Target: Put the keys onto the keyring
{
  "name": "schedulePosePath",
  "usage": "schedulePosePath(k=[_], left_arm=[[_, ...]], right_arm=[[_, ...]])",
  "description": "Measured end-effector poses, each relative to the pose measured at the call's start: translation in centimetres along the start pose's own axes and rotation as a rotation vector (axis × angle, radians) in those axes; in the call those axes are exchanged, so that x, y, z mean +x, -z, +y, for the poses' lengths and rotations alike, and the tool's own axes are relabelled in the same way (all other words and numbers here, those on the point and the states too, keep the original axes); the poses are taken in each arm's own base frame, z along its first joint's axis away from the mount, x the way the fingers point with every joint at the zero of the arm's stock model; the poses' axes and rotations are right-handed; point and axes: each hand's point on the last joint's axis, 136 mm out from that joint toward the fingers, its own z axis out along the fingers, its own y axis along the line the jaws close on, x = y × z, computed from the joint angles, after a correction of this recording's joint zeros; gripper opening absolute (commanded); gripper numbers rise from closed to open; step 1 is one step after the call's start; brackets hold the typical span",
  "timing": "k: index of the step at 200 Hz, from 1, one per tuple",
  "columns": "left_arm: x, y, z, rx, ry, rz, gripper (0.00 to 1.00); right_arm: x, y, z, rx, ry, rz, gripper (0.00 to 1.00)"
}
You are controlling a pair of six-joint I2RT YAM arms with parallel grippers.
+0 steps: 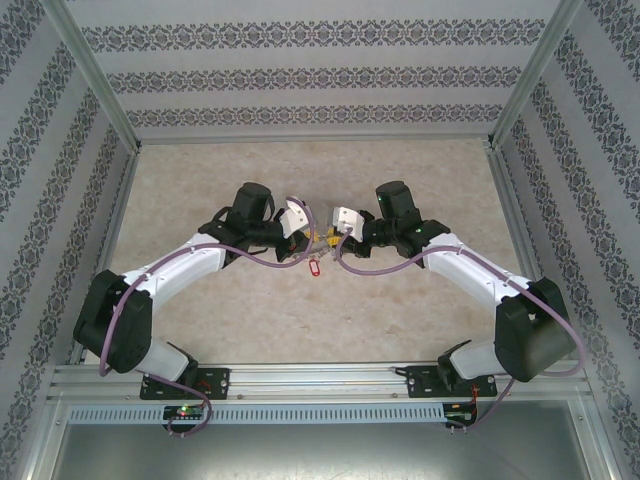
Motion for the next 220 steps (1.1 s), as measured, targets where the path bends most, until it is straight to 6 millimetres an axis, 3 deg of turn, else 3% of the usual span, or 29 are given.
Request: schedulePosePath(k=[46, 82, 121, 152, 179, 196, 220], left_arm=[[0.0, 0.0, 0.0, 0.000, -0.002, 0.000, 0.00], [0.4, -0.1, 0.0, -0.006, 0.004, 0.009, 0.00], [0.6, -0.1, 0.3, -0.020, 0.012, 0.014, 0.00], [0.6, -0.1, 0.5, -0.029, 0.011, 0.012, 0.00], [0.7, -0.1, 0.5, -0.033, 0.012, 0.015, 0.00], [0.8, -0.1, 0.7, -0.045, 0.012, 0.020, 0.00], [0.8, 0.1, 1.1, -0.059, 0.014, 0.020, 0.00]], right_arm=[[0.1, -0.1, 0.0, -0.001, -0.015, 0.000, 0.19], [0.5, -0.8, -0.1, -0.002, -0.043, 0.011, 0.11], [0.6, -1.3, -0.5, 0.012, -0.095, 0.011, 0.18], [0.5, -1.5, -0.8, 0.018, -0.123, 0.002, 0.18], [0.6, -1.7, -0.9, 0.017, -0.136, 0.003, 0.10], [0.6, -1.8, -1.0, 0.014, -0.153, 0.003, 0.00], [0.4, -2.0, -1.2, 0.017, -0.176, -0.008, 0.00]])
